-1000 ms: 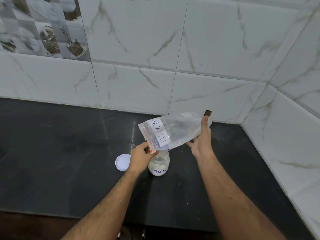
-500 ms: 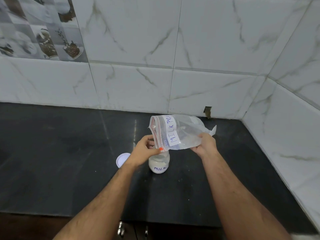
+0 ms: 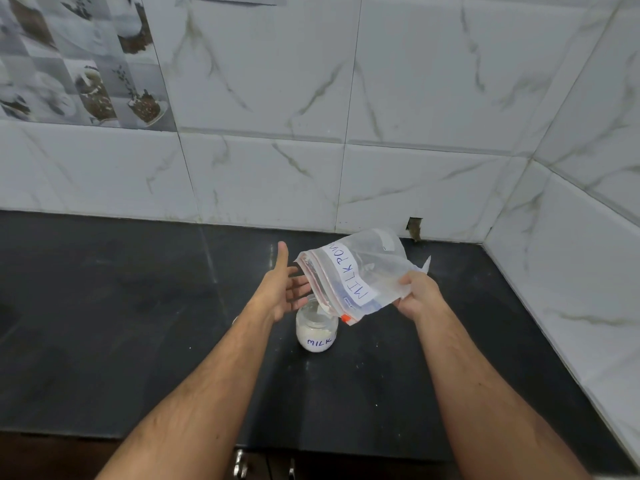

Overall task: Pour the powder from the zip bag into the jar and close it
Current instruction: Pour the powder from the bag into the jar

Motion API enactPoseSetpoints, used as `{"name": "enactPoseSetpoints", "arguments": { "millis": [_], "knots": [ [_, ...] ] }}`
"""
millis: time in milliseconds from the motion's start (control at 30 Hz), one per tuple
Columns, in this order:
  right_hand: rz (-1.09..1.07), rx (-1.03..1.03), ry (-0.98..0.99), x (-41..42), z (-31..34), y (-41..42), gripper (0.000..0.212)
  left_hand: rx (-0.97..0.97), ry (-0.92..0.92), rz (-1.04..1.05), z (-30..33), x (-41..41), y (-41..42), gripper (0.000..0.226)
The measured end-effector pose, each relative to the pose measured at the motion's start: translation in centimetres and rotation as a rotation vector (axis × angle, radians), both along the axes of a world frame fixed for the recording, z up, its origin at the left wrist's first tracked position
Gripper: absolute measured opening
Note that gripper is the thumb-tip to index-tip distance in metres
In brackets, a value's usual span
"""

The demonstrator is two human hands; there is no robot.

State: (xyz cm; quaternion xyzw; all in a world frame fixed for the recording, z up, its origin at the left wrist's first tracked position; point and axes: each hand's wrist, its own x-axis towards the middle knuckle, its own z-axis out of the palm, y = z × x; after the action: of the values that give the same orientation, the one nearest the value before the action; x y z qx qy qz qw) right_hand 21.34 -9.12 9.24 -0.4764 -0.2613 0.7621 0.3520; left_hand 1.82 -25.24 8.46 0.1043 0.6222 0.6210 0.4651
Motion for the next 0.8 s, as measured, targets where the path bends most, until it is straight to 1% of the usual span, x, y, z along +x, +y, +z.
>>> {"name": "enactPoseSetpoints", "arguments": {
  "millis": [33, 67, 133, 200, 233, 300, 400, 433, 533, 567, 600, 633, 733, 767, 800],
  "knots": [
    [0.012, 0.004, -0.002, 0.1, -0.1, 0.1, 0.060, -0.028, 0.010, 0.012, 0.3, 0.0, 0.4, 0.074],
    [0.028, 0.007, -0.008, 0.3, 0.1, 0.2, 0.062, -0.050, 0.024, 0.027, 0.7, 0.2, 0.7, 0.065],
    [0.063, 0.009, -0.030, 0.6, 0.3, 0.4, 0.062, -0.058, 0.011, 0.083, 1.2, 0.4, 1.3, 0.039],
    [0.097, 0.023, -0.065, 0.9, 0.4, 0.7, 0.054, -0.022, -0.026, 0.141, 1.7, 0.5, 1.9, 0.019],
    [0.106, 0.025, -0.086, 1.1, 0.4, 0.9, 0.050, -0.009, -0.041, 0.162, 1.9, 0.5, 2.3, 0.014],
    [0.122, 0.025, -0.096, 1.4, 0.1, 1.4, 0.046, 0.017, -0.069, 0.192, 2.1, 0.8, 2.8, 0.012],
    [0.146, 0.037, -0.109, 2.1, -0.1, 1.3, 0.039, 0.077, -0.123, 0.216, 2.5, 1.4, 3.5, 0.016],
    [0.142, 0.056, -0.108, 2.3, -0.4, 1.3, 0.042, 0.103, -0.152, 0.229, 2.6, 1.6, 3.7, 0.016],
    [0.104, 0.142, -0.172, 2.7, -1.2, 1.1, 0.077, 0.173, -0.232, 0.261, 3.1, 2.0, 4.3, 0.017],
    [0.104, 0.183, -0.208, 2.8, -1.3, 0.9, 0.082, 0.187, -0.243, 0.268, 3.1, 2.2, 4.5, 0.018],
    [0.117, 0.219, -0.249, 2.9, -1.3, 0.6, 0.080, 0.198, -0.250, 0.273, 3.2, 2.3, 4.7, 0.018],
    [0.138, 0.258, -0.278, 2.9, -1.4, 0.3, 0.072, 0.206, -0.251, 0.281, 3.3, 2.4, 4.9, 0.019],
    [0.178, 0.316, -0.324, 3.6, -0.9, -0.3, 0.033, 0.221, -0.252, 0.322, 3.6, 2.7, 5.3, 0.018],
    [0.195, 0.318, -0.304, 4.0, -0.6, -0.4, 0.028, 0.225, -0.252, 0.343, 3.7, 2.6, 5.4, 0.017],
    [0.218, 0.331, -0.293, 4.3, -0.4, -0.3, 0.027, 0.229, -0.250, 0.365, 3.9, 2.6, 5.5, 0.016]
  ]
}}
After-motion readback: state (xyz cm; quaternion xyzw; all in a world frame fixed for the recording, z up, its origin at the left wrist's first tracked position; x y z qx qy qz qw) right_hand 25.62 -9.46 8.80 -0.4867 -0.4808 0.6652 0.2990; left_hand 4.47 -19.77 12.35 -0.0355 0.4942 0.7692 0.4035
